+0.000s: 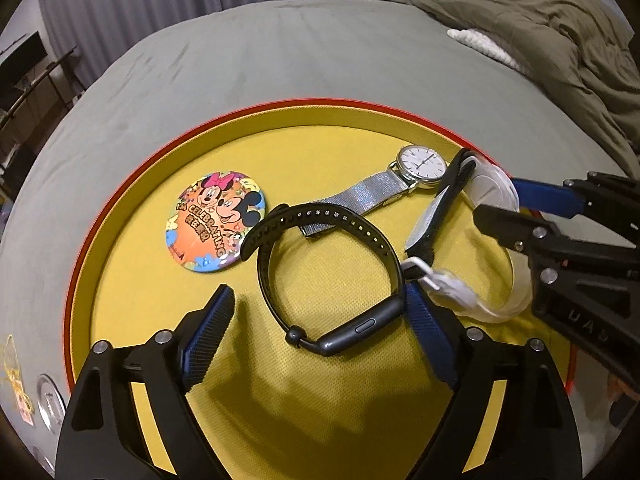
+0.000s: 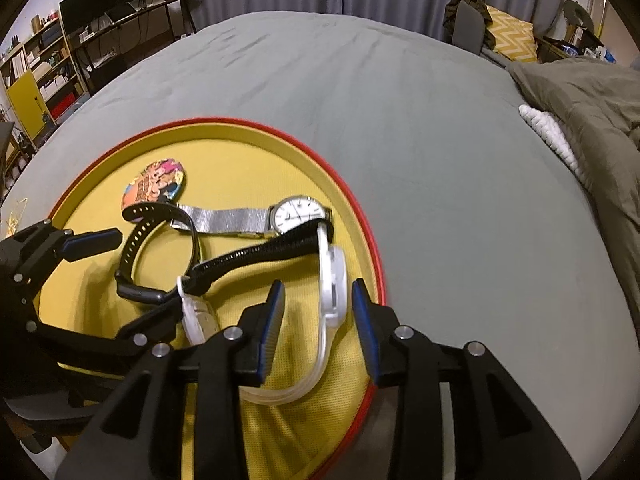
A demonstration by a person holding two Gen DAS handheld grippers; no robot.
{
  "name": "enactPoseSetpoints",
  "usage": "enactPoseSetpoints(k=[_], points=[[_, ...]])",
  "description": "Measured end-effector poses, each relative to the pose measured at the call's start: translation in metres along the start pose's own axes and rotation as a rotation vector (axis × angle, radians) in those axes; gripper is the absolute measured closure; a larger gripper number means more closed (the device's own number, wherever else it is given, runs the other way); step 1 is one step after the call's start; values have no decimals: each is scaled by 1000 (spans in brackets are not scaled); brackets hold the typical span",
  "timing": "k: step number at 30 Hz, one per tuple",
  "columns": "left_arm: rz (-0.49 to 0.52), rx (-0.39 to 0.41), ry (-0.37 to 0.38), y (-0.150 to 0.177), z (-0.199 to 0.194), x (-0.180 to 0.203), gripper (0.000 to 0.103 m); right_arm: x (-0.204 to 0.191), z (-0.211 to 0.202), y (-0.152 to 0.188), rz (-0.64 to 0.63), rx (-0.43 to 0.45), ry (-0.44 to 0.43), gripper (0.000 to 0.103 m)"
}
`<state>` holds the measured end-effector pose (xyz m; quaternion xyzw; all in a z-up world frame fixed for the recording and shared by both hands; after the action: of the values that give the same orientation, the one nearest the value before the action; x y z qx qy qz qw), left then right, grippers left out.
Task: Organize jewelry
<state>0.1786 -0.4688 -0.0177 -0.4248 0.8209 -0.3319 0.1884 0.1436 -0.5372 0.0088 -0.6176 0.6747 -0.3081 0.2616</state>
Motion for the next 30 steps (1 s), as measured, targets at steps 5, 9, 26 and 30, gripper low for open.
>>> enactPoseSetpoints(k=[5,9,26,30], points=[[7,11,2,-4,-8,0,16,0,-2,0,4,1,-5,68],[21,24,-5,-6,-19,-2,14,-1,-10,-2,4,10,-7,63],[-19,149,-8,-40,-96,-23,8,-17,-77,-38,-5,89,15,46],[-24,174,-1,-45,-116,-23,7,-18,-97,-47,6,109,19,34]])
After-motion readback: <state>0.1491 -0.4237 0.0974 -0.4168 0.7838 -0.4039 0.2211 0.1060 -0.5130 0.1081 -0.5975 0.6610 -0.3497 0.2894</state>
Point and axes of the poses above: each gripper's, at about its wrist camera, not at the fingertips, and z roughly the way its jaws point, x to its right, y to its underside, the point moved 3 cm from there along z, roughly the way its jaws point, and after that the axes turned 14 degrees about x, right-handed, at the moved point
